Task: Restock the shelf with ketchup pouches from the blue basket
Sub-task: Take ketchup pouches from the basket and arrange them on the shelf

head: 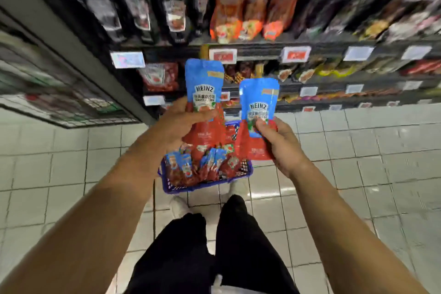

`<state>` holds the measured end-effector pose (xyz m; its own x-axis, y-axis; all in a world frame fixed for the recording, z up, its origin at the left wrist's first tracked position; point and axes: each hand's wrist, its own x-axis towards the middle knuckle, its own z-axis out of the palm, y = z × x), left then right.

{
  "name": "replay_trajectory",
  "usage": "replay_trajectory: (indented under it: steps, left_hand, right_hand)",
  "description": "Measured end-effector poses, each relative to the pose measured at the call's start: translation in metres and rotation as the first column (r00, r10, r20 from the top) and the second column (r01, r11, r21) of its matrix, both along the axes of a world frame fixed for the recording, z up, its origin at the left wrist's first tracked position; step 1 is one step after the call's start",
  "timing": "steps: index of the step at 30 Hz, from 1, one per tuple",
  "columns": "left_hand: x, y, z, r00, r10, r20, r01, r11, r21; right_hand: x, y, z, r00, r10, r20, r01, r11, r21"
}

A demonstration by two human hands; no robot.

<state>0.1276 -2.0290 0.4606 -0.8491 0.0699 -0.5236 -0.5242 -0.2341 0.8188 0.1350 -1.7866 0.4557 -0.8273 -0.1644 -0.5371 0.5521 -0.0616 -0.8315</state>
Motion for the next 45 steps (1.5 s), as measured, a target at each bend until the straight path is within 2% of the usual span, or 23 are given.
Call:
replay_trajectory:
  steps: [6, 10, 16, 18, 20, 24, 28, 31, 36, 45]
  left_hand:
    - [-0.025, 0.006, 0.082, 0.986, -0.109, -0.123, 0.101, 0.992, -0.071]
    - [-0.05, 0.032, 0.108, 0.981, -0.12, -0.152, 0.105, 0.989, -0.102]
    - [-0.086, 0.099, 0.118, 0.981, -0.063, -0.182, 0.038, 0.99, -0.138]
    - [-0.096, 0.12, 0.12, 0.985, -0.027, -0.17, 0.004, 0.991, -0.134]
    - [-0.106, 0.142, 0.12, 0.991, -0.008, -0.137, -0.006, 0.995, -0.1]
    - [-0.116, 0.18, 0.122, 0.995, 0.025, -0.101, -0.024, 1.0, 0.011]
    - [-0.121, 0.203, 0.129, 0.992, 0.01, -0.124, -0.006, 1.0, 0.028]
    - [-0.133, 0.209, 0.136, 0.987, -0.027, -0.16, 0.023, 0.999, -0.027]
    - [-0.167, 0.213, 0.145, 0.948, -0.123, -0.295, 0.07, 0.98, -0.184]
    - [-0.235, 0.247, 0.17, 0.909, -0.107, -0.403, -0.046, 0.934, -0.353]
  right_hand:
    - [-0.006, 0.014, 0.074, 0.994, -0.068, -0.088, 0.067, 0.998, -0.015]
    - [-0.035, 0.047, 0.1, 0.985, -0.097, -0.146, 0.091, 0.995, -0.044]
    - [-0.091, 0.125, 0.119, 0.977, -0.109, -0.182, 0.099, 0.993, -0.065]
    - [-0.107, 0.152, 0.123, 0.974, -0.094, -0.205, 0.092, 0.996, -0.017]
    - [-0.123, 0.179, 0.124, 0.973, -0.062, -0.222, 0.07, 0.997, 0.027]
    - [-0.149, 0.212, 0.122, 0.976, -0.059, -0.211, 0.064, 0.998, 0.017]
    - [-0.163, 0.222, 0.125, 0.977, -0.043, -0.211, 0.045, 0.999, 0.006]
    - [-0.168, 0.222, 0.13, 0.976, -0.054, -0.211, 0.05, 0.998, -0.024]
    - [-0.173, 0.219, 0.132, 0.964, -0.063, -0.257, 0.069, 0.997, 0.016]
    - [-0.247, 0.235, 0.158, 0.924, -0.047, -0.379, 0.073, 0.996, 0.054]
